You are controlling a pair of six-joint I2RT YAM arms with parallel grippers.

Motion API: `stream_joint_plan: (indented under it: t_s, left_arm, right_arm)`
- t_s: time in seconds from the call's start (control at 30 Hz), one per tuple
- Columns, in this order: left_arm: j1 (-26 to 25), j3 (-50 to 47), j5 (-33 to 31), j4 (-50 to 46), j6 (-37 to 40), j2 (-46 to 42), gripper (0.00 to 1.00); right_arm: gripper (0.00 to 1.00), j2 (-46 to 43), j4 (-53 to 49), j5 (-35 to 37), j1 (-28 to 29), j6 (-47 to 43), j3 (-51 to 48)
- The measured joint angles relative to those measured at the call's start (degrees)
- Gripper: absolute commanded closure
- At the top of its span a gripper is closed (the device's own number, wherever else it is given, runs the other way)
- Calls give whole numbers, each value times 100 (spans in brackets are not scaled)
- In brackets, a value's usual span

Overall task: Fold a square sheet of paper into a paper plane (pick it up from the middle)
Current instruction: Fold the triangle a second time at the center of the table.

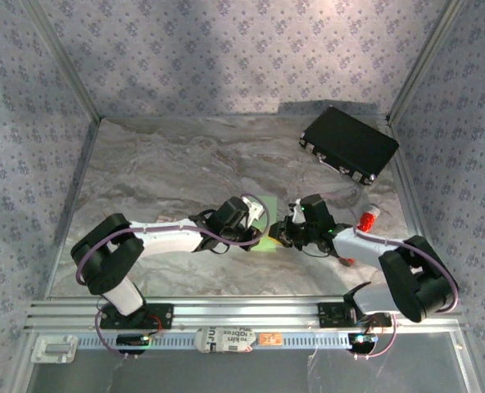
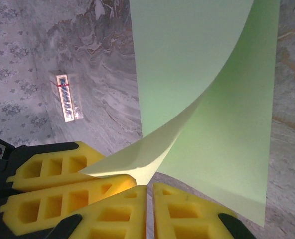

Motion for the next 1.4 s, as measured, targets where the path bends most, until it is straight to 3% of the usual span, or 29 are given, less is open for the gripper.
stream_joint_plan:
  t_s: [0.4,1.4]
  left_arm:
    - [188,-118,258,236,-166,0,87]
    - [400,-269,647,776,-376,63,80]
  right_arm:
    - [89,396,439,125,28,175,94]
    - [89,446,494,162,28,197,103]
